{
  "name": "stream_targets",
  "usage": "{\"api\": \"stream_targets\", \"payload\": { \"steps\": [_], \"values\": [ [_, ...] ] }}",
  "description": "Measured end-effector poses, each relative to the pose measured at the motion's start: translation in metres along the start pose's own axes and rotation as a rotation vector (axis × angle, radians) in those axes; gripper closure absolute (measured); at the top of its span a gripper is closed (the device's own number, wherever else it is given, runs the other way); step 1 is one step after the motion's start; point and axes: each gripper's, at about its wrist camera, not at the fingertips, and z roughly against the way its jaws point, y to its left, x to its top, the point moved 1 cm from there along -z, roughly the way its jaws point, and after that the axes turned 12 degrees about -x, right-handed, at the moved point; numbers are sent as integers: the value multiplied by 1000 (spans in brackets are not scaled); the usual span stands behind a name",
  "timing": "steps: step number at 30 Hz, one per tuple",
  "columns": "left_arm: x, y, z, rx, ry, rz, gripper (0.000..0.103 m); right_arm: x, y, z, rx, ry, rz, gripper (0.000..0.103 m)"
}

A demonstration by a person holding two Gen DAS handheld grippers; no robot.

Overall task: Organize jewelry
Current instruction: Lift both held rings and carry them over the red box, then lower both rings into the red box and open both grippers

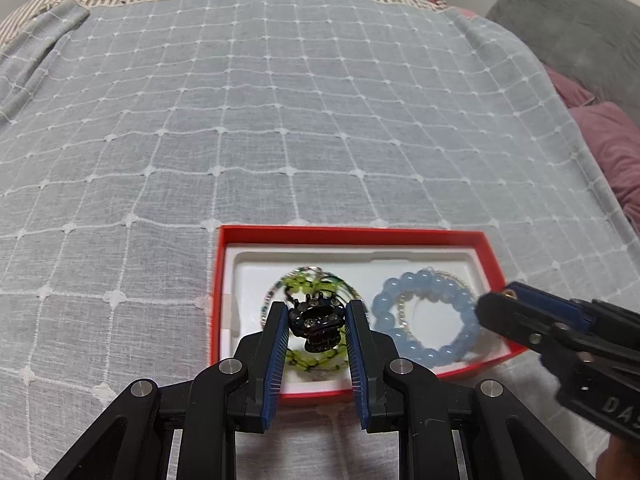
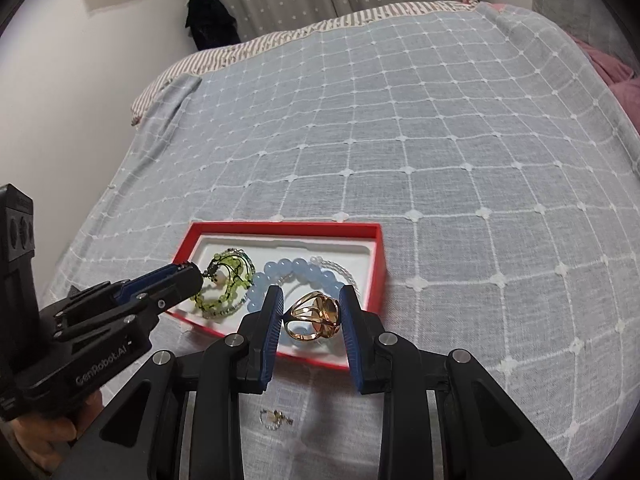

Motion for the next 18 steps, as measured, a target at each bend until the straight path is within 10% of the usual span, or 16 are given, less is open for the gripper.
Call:
{"api": "stream_targets", "payload": {
  "steps": [18],
  "values": [
    [2, 13, -14, 35, 12, 13, 80, 10, 14, -24, -2, 5, 28, 72]
  ]
}}
